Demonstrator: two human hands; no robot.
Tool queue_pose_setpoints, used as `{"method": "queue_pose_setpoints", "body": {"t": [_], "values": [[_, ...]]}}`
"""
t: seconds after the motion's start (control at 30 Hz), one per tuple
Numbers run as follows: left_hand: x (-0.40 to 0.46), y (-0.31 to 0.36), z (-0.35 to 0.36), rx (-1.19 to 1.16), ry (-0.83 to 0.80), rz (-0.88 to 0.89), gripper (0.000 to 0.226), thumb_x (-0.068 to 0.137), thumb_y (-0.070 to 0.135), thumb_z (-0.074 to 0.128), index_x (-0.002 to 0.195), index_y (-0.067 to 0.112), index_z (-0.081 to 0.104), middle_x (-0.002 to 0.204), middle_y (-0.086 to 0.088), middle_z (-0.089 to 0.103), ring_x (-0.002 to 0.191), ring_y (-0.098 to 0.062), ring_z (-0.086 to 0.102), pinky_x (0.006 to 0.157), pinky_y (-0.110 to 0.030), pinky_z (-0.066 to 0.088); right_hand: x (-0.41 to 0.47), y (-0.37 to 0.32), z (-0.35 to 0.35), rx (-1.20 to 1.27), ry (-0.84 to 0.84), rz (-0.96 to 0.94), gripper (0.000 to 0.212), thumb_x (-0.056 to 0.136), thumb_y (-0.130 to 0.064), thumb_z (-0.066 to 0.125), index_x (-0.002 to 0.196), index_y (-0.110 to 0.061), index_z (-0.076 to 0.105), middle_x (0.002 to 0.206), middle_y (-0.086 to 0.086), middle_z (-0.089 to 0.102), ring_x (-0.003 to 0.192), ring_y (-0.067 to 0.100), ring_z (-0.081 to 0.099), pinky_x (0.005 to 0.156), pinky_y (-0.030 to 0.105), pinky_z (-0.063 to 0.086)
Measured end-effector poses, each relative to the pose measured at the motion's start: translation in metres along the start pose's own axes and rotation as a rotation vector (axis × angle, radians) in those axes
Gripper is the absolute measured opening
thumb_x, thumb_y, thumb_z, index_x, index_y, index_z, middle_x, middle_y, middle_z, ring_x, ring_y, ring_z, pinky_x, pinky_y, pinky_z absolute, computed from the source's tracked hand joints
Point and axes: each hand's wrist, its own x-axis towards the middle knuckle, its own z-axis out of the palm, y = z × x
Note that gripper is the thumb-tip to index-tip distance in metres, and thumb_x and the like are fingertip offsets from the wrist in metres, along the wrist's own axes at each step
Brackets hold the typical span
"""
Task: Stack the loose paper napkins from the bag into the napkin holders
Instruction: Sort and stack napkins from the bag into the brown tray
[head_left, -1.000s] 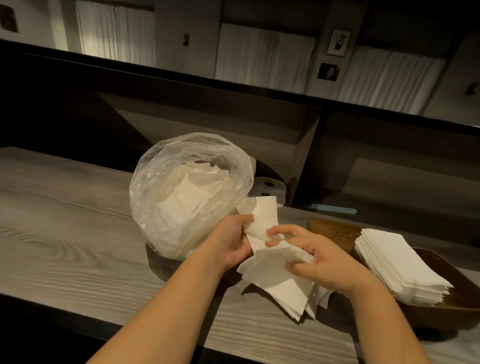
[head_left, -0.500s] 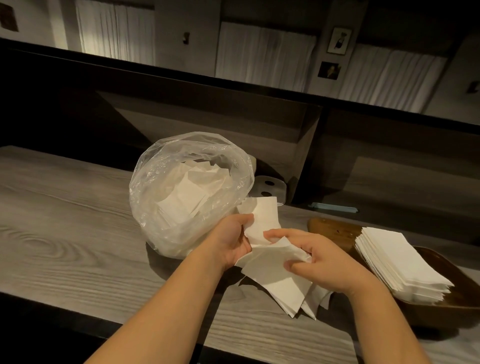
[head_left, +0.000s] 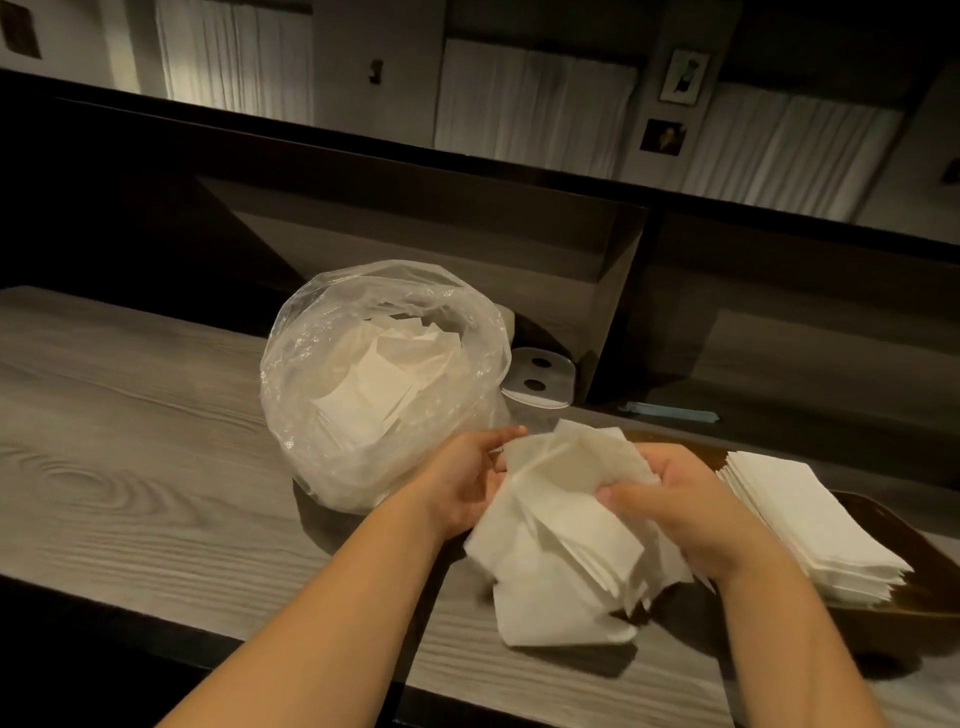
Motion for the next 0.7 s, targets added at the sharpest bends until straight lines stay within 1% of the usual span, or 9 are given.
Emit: {"method": "queue_pose_setpoints", "body": {"t": [0.03,0.1,0.17,0.3,0.4,0.5,0.6,0.67,0.7], "values": [[-0.001,0.000,0.000,0.059,0.012,0.026,0.022,0.092,0.019,0.061,0.108,0.008,0.073,0.098,-0.011,0.061,0.085,-0.025,0.058,0.081,-0.034,0.049,0.003,0.001,0.003,-0.008,0.058,0.030,0.016,0.086,-0.010,0.069,0.100,-0.017,0.073,0.094,-0.002,0.074,0.094,0.017,0.071,0.080,0.037,0.056],[-0.006,0.002,0.001,0.144,0.036,0.075,0.026,0.096,0.019,0.055,0.083,0.010,0.075,0.083,-0.009,0.072,0.078,-0.025,0.066,0.074,-0.036,0.052,0.007,0.002,0.006,0.020,0.139,0.062,0.016,0.087,-0.009,0.067,0.099,-0.019,0.072,0.090,-0.005,0.074,0.090,0.015,0.071,0.077,0.036,0.056],[-0.010,0.005,0.004,0.214,0.015,0.133,0.025,0.098,0.021,0.053,0.089,0.011,0.074,0.081,-0.007,0.075,0.082,-0.027,0.069,0.078,-0.038,0.055,0.009,0.003,0.006,0.047,0.198,0.072,0.016,0.087,-0.010,0.067,0.100,-0.019,0.071,0.092,-0.003,0.074,0.091,0.018,0.071,0.080,0.040,0.057],[-0.018,0.008,0.008,0.373,0.109,0.327,0.026,0.105,0.028,0.042,0.109,0.023,0.066,0.101,0.000,0.072,0.107,-0.025,0.065,0.100,-0.044,0.051,0.012,0.003,0.004,0.103,0.272,0.098,0.016,0.086,-0.010,0.067,0.101,-0.016,0.071,0.099,0.006,0.072,0.097,0.027,0.068,0.085,0.048,0.056],[-0.028,0.008,0.007,0.521,0.132,0.432,0.028,0.104,0.037,0.039,0.110,0.036,0.067,0.110,0.007,0.071,0.107,-0.018,0.064,0.094,-0.038,0.053,0.012,0.003,0.004,0.173,0.290,0.089,0.015,0.087,-0.009,0.065,0.101,-0.014,0.068,0.100,0.008,0.069,0.095,0.028,0.067,0.075,0.042,0.055],[-0.039,0.009,-0.003,0.692,0.169,0.520,0.030,0.105,0.032,0.039,0.106,0.040,0.068,0.119,0.009,0.065,0.109,-0.014,0.060,0.093,-0.031,0.050,0.011,0.002,0.003,0.264,0.291,0.066,0.017,0.087,-0.009,0.064,0.103,-0.012,0.065,0.099,0.008,0.067,0.092,0.027,0.066,0.067,0.036,0.053],[-0.050,0.006,-0.015,0.787,0.159,0.496,0.024,0.104,0.030,0.044,0.099,0.037,0.067,0.109,0.006,0.070,0.104,-0.016,0.065,0.104,-0.043,0.047,0.011,0.004,0.001,0.343,0.281,0.043,0.035,0.075,-0.015,0.075,0.108,-0.011,0.065,0.103,0.012,0.067,0.095,0.030,0.066,0.067,0.037,0.054],[-0.059,0.003,-0.018,0.779,0.140,0.438,0.015,0.098,0.040,0.055,0.106,0.032,0.065,0.107,0.004,0.070,0.099,-0.019,0.068,0.102,-0.045,0.049,0.011,0.004,0.001,0.369,0.282,0.042,0.043,0.071,-0.017,0.077,0.112,-0.011,0.065,0.106,0.013,0.067,0.098,0.033,0.066,0.069,0.039,0.055],[-0.064,0.002,-0.018,0.759,0.127,0.398,0.033,0.090,0.048,0.063,0.115,0.027,0.062,0.107,0.001,0.069,0.095,-0.021,0.069,0.099,-0.045,0.052,0.011,0.004,0.001,0.375,0.285,0.042,0.039,0.076,-0.016,0.074,0.113,-0.010,0.065,0.107,0.014,0.067,0.099,0.033,0.065,0.069,0.040,0.055]]}}
